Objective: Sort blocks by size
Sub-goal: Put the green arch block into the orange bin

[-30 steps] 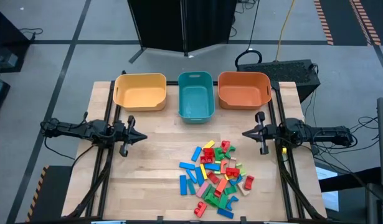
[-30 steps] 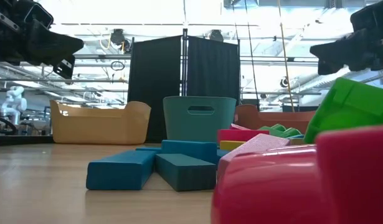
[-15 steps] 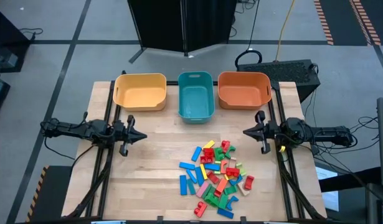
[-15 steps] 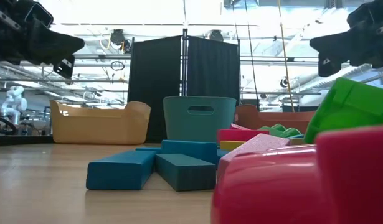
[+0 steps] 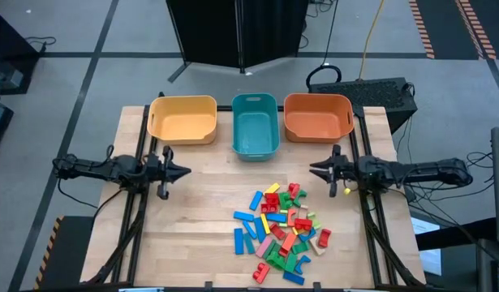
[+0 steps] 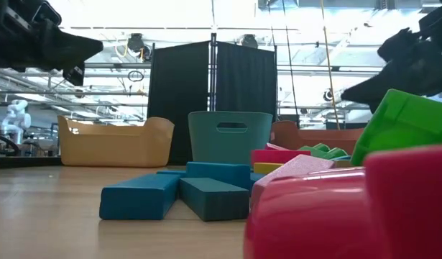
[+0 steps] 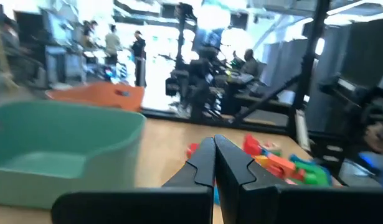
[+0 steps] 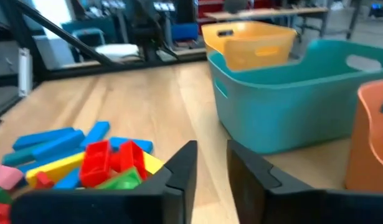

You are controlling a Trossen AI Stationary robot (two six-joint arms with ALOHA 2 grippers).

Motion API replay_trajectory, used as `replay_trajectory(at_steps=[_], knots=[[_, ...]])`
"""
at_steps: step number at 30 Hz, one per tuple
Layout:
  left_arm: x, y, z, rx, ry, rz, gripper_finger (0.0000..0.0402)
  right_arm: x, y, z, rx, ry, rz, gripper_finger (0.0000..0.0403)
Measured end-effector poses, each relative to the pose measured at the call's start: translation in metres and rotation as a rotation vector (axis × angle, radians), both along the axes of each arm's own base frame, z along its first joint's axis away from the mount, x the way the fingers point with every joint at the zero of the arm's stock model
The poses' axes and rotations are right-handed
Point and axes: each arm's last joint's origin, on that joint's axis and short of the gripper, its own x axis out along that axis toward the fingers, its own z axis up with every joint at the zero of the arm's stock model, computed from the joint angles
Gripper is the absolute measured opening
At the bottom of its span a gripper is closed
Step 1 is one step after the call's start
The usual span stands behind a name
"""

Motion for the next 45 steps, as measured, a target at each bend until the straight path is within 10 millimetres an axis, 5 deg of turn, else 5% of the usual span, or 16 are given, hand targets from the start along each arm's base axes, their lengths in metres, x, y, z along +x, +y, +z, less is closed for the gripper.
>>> replay_trajectory(at_steps=[10,17,35,45], knots=[[0.000,0.005,0.003,-0.001,-0.017,0.192,0.0001,0.010,0.000,-0.002,0.070,0.039,-0.032,0.0144],[0.008,0.006,-0.002,-0.036,0.044,0.268,0.0001,0.025,0.000,0.014,0.120,0.099,-0.035,0.0160],[0.043,0.009,0.008,0.060,0.116,0.283,0.0001,0.075,0.007,0.023,0.133,0.440,0.165,0.0165],[0.055,0.009,0.009,0.140,0.075,0.307,0.0001,0.078,0.008,0.025,0.165,0.690,0.173,0.0165]])
